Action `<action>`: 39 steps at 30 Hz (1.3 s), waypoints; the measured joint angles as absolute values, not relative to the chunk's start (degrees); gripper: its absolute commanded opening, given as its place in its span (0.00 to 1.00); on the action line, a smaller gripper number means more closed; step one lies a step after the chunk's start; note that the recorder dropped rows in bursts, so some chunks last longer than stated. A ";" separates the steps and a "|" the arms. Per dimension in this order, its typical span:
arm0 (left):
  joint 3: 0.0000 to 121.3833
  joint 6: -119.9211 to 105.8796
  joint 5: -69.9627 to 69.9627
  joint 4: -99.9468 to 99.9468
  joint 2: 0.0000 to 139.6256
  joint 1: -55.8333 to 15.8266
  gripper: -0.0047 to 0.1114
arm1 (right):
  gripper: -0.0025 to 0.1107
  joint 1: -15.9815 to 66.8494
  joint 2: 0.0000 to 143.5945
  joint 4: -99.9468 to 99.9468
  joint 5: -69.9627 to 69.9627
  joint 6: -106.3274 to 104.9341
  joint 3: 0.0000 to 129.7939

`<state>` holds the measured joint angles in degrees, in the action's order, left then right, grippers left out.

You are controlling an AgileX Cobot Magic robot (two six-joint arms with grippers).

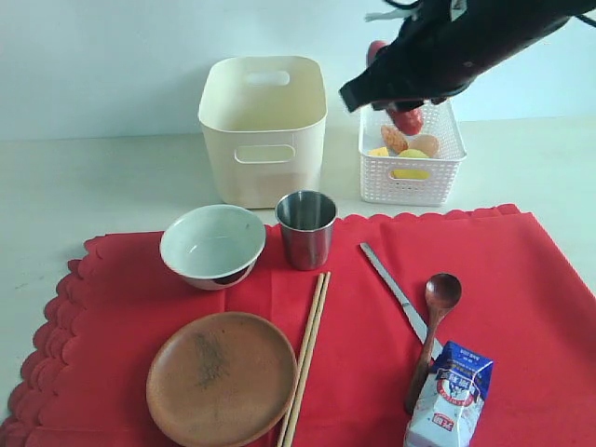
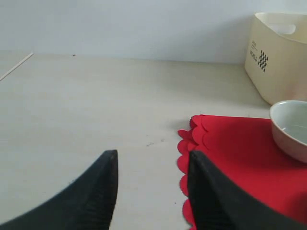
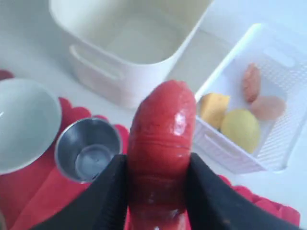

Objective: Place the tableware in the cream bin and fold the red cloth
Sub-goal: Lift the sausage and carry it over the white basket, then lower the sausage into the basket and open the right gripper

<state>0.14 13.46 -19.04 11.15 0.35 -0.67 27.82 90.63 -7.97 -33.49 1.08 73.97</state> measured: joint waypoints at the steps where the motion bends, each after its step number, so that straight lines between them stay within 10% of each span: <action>1: 0.14 13.46 -19.04 11.15 0.35 -0.67 0.43 | 0.02 25.07 90.63 -7.63 -31.22 1.93 73.97; 39: 0.14 13.46 -19.04 11.15 0.35 -0.67 0.43 | 0.02 8.86 144.63 15.73 -37.66 -9.77 129.82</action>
